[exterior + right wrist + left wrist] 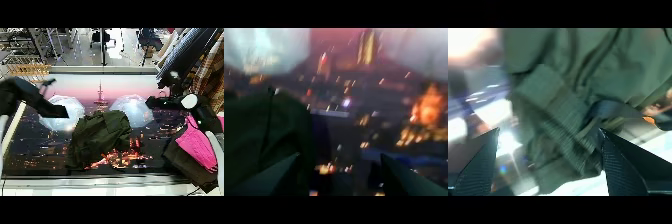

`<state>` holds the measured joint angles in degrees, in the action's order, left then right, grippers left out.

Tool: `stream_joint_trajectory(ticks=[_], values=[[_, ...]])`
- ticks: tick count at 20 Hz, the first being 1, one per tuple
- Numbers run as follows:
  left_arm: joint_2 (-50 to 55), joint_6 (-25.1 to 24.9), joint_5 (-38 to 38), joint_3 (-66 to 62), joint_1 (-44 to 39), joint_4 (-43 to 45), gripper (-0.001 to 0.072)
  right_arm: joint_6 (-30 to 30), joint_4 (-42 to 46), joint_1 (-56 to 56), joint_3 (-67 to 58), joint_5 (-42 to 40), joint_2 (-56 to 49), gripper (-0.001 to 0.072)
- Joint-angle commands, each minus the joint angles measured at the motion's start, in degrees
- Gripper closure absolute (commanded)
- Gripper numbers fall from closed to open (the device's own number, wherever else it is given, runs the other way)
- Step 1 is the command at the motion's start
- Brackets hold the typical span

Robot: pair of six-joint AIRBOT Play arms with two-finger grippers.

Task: Fold the clothes and pants, and hang the long-sleeved shirts on hangers.

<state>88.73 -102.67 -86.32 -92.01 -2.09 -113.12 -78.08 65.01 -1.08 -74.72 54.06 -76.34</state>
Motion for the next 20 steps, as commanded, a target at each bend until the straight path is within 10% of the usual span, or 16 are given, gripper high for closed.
stream_joint_trajectory(ticks=[1,9,10,12,13,20], values=[[5.05,-0.87,7.91,7.32,-3.65,-2.64,-0.0011,6.40,-13.09,0.31,0.02,6.73,-8.44,0.0127],[14.64,-7.63,11.63,7.93,-8.37,4.02,-0.0006,12.13,-27.30,-2.27,-0.15,9.14,-25.44,0.0084],[15.13,-7.67,12.96,7.93,-8.94,4.37,0.0061,13.38,-28.55,-3.43,-0.15,7.78,-26.40,0.0137],[15.39,-7.50,16.11,7.89,-9.77,4.87,0.0631,13.66,-28.63,-5.57,-0.15,3.23,-27.19,0.0526],[15.13,-7.52,15.78,7.34,-9.86,4.90,0.0696,13.70,-27.98,-5.99,-0.48,2.40,-26.82,0.0693],[-1.70,-18.93,-5.27,-4.85,-9.22,-4.66,0.0697,8.33,6.34,-5.99,-10.95,14.38,-1.42,0.0695]])
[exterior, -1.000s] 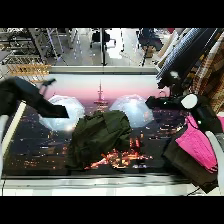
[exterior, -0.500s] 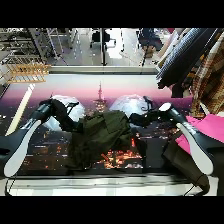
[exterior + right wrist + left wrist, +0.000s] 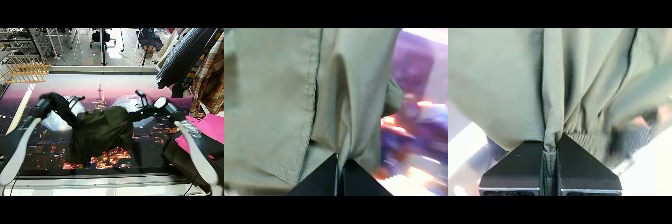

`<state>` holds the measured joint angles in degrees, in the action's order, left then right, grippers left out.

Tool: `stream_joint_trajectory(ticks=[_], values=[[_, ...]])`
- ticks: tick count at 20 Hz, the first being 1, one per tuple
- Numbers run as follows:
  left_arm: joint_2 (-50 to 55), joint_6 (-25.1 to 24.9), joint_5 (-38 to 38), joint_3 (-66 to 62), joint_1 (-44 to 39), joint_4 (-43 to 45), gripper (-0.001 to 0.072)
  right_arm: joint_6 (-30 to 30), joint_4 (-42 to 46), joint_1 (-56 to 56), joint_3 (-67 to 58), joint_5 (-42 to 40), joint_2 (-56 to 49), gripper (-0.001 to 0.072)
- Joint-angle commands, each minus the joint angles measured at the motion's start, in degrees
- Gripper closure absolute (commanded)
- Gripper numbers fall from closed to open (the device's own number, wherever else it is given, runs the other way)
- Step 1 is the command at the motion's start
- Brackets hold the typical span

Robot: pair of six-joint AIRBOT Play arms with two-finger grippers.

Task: Fold the clothes and pants, and hang the long-sleeved shirts on hangers.

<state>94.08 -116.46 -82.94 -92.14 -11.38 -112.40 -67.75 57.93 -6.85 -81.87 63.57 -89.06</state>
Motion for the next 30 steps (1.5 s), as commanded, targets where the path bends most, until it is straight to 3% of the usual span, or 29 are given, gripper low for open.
stream_joint_trajectory(ticks=[1,5,8,12,18,20,23,25,26,27,28,29,30], values=[[-10.91,-6.12,-9.66,-6.12,0.07,-7.28,0.0696,-2.01,13.60,-0.22,-5.03,6.82,16.63,0.0694],[-25.86,-11.41,-8.13,-6.84,0.07,-9.42,0.0694,-2.01,12.22,-0.35,-6.78,8.22,38.34,0.0694],[-33.57,-11.26,-8.15,-6.82,-0.11,-14.86,0.0694,-2.01,7.96,-0.35,-6.78,5.79,50.21,0.0694],[-35.82,-8.20,-6.32,-6.23,-5.14,-18.16,0.0693,-1.99,3.32,-0.33,-6.78,3.78,55.25,0.0694],[-33.11,-8.04,-1.25,10.27,-10.75,-17.68,0.0694,-4.57,3.30,-0.35,-6.75,4.94,45.53,0.0693],[-31.54,-8.04,1.84,16.92,-9.75,-13.22,0.0694,-5.64,3.32,-0.35,-6.62,4.83,39.06,0.0693],[-27.04,-8.07,10.40,21.62,-6.19,-0.33,0.0695,-5.79,3.30,-0.35,-4.92,2.75,27.19,0.0693],[-23.19,-8.07,22.18,21.57,-3.08,4.98,0.0694,-5.79,3.23,-0.72,-4.07,-2.99,17.46,0.0693],[-21.35,-8.07,30.64,21.55,-1.53,5.22,0.0668,-5.79,2.32,-1.20,-4.09,-7.41,12.81,0.0693],[-19.32,-8.04,40.85,21.55,-0.17,4.98,0.0382,-5.66,0.68,-1.86,-4.09,-13.90,8.11,0.0687],[-17.31,-8.00,50.12,21.51,0.63,3.58,0.0043,-5.70,-1.46,-2.60,-4.15,-19.43,4.33,0.0510],[-15.23,-7.78,57.29,21.22,1.73,1.14,-0.0007,-5.62,-3.72,-3.30,-4.44,-22.64,1.16,0.0141],[-13.49,-5.44,59.95,20.68,3.10,-0.52,-0.0007,-5.46,-3.65,-3.76,-4.72,-22.84,-0.61,0.0023]])
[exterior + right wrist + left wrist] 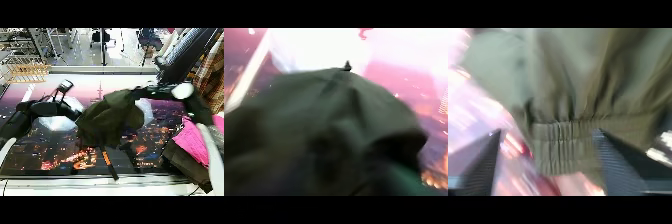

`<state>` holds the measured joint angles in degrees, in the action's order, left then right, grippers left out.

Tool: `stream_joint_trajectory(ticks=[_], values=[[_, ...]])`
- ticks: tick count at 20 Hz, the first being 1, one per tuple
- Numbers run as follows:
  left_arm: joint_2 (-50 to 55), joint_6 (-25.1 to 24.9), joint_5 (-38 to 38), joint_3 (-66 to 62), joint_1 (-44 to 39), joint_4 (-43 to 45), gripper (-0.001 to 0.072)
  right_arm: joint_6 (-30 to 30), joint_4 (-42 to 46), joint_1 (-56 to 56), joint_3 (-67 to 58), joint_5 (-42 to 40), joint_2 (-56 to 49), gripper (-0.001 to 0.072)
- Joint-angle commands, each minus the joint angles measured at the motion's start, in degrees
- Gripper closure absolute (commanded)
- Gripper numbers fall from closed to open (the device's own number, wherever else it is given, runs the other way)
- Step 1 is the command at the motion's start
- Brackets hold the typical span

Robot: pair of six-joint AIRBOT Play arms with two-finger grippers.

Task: Fold the clothes and pants, and hang the long-sleeved shirts on hangers.

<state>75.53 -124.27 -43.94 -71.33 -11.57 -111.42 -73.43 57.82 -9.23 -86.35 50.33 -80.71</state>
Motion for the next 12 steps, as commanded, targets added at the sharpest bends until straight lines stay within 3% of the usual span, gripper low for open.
stream_joint_trajectory(ticks=[1,3,6,8,10,12], values=[[6.21,6.60,20.55,-0.46,4.90,-2.03,-0.0007,0.20,-2.45,-1.53,-0.15,-8.35,-9.75,0.0070],[7.43,13.03,14.23,-0.44,8.26,-2.27,-0.0007,0.20,0.09,-1.03,-0.15,-2.95,-9.68,0.0081],[8.07,10.86,-1.73,-0.44,9.46,-0.87,0.0004,0.15,0.00,-0.48,-0.13,4.61,-9.68,0.0086],[8.02,11.13,-9.20,-0.44,6.93,8.33,0.0122,-1.66,-0.07,-0.70,-0.13,7.67,-9.68,0.0085],[8.02,15.45,-12.96,-0.44,3.69,16.41,0.0121,-6.91,1.20,-0.31,-0.13,8.61,-9.70,0.0083],[8.20,15.85,-12.50,-0.44,0.85,13.31,0.0120,-12.55,4.33,0.66,-0.13,8.39,-9.77,0.0083]])
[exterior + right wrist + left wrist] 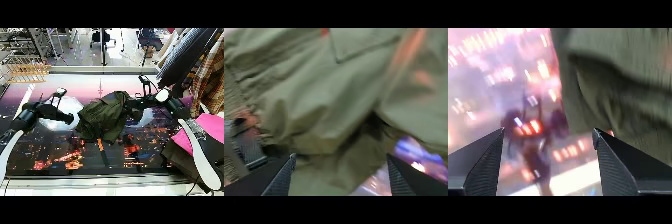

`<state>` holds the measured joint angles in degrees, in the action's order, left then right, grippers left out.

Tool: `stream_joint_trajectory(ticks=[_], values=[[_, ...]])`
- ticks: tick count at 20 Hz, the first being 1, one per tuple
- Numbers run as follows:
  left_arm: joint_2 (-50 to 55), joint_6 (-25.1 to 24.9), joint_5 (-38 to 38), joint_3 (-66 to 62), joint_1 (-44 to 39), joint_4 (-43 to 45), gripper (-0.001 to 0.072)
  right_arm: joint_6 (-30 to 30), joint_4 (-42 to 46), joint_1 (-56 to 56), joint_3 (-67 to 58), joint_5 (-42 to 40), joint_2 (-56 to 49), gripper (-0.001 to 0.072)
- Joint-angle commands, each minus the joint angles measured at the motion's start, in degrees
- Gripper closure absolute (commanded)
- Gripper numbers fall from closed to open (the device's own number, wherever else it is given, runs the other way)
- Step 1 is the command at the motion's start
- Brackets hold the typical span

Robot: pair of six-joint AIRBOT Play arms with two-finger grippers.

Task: Fold the clothes and pants, and hang the long-sleeved shirts on hangers.

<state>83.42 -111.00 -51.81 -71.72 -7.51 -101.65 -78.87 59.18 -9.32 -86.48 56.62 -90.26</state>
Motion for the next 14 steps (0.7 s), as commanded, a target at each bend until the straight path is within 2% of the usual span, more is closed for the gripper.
stream_joint_trajectory(ticks=[1,3,5,7,10,12,14], values=[[0.68,2.40,-2.19,-0.07,-4.72,0.37,0.0120,-9.22,5.55,1.22,0.00,2.12,-0.28,0.0083],[1.97,2.14,4.87,-0.33,-6.64,-7.13,0.0121,-11.67,10.29,2.21,0.00,2.01,-0.31,0.0078],[4.92,2.16,9.11,-2.19,-6.93,-14.05,0.0120,-11.74,10.45,4.42,0.00,1.42,-0.63,0.0068],[9.42,2.19,9.35,-5.70,-5.53,-18.25,0.0117,-11.69,8.22,7.28,0.00,0.59,-1.84,0.0013],[15.58,2.19,9.25,-9.97,-3.15,-24.83,0.0093,-8.15,0.94,11.47,0.00,0.37,-6.34,0.0012],[18.64,2.16,9.27,-11.80,-2.93,-24.90,0.0094,-5.42,-4.33,13.25,-0.04,-1.55,-10.49,0.0011],[20.94,1.95,9.99,-13.75,-3.23,-24.90,0.0094,-5.14,-6.58,14.05,-0.07,-4.66,-14.10,0.0011]])
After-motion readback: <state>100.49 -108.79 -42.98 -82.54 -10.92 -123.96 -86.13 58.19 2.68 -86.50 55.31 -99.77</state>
